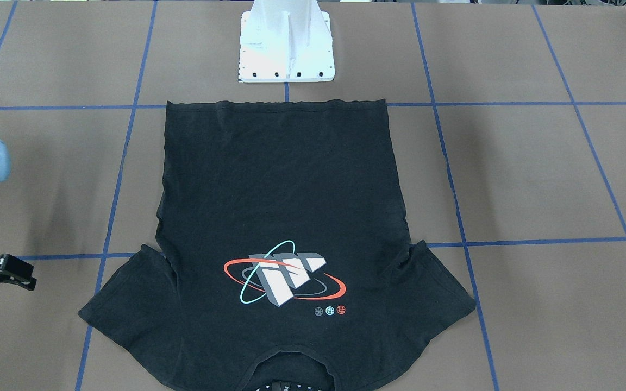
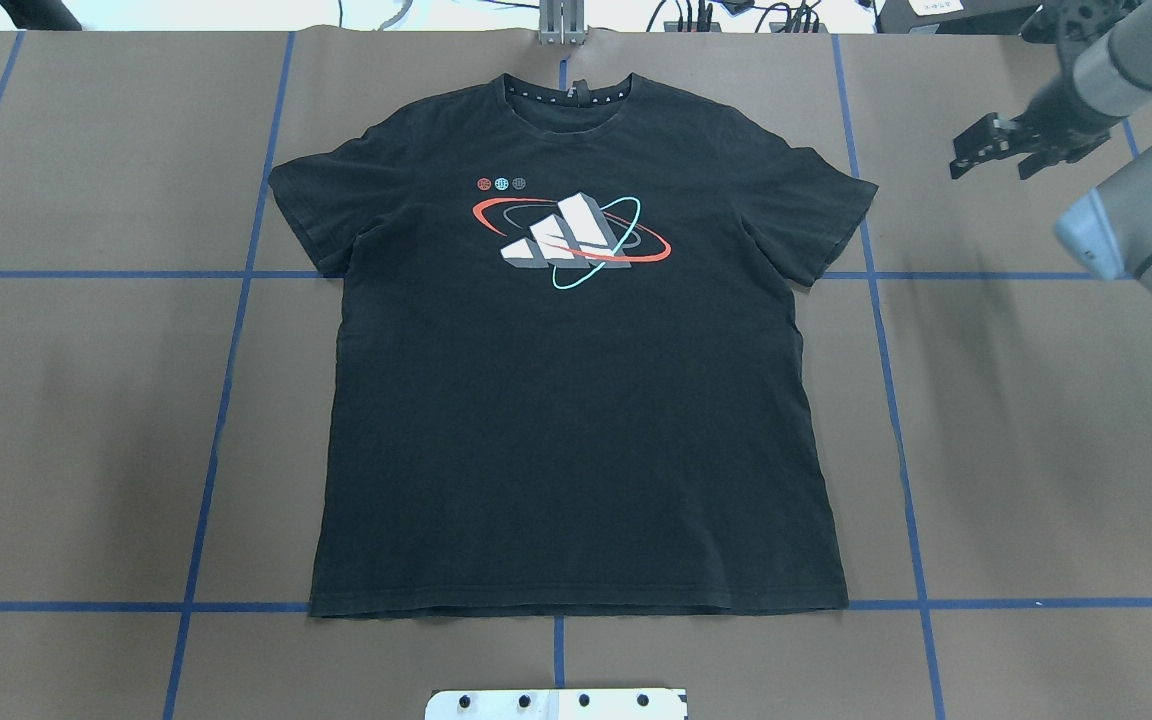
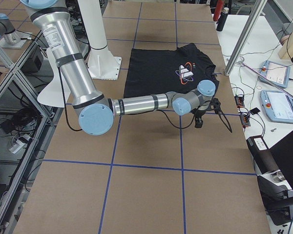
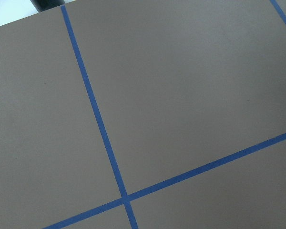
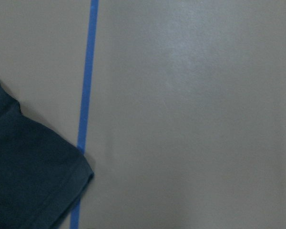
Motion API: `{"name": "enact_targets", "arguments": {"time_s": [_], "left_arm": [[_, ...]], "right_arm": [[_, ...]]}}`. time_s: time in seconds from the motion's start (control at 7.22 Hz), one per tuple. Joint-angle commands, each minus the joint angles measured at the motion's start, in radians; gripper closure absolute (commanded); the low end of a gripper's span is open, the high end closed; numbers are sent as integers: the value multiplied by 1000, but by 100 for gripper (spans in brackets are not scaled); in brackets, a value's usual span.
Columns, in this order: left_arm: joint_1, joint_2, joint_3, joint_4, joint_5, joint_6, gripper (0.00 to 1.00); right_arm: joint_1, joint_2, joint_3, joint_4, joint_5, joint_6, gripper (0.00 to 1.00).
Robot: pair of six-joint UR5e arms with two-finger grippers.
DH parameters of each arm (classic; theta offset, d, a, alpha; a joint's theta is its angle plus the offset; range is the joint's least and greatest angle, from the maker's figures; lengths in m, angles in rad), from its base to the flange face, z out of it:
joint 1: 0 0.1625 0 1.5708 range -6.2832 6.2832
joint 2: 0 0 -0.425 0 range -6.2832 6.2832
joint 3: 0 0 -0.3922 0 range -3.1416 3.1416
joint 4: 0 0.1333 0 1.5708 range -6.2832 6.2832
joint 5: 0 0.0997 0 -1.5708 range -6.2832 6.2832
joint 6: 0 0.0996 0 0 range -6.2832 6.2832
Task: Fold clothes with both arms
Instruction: 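Move the right gripper toward the shirt's shoulder farthest from the robot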
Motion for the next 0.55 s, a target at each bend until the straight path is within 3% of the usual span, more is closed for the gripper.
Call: {"name": "enact_targets", "arguments": {"time_s": [0.0, 0.42], "left_arm": [[0, 0, -1, -18, 1, 1, 0], [0, 0, -3, -18, -1, 6, 0]], "right_arm": [[-73, 38, -50, 127, -126, 131, 10], [-158, 95, -119, 201, -313, 232, 18]]}}
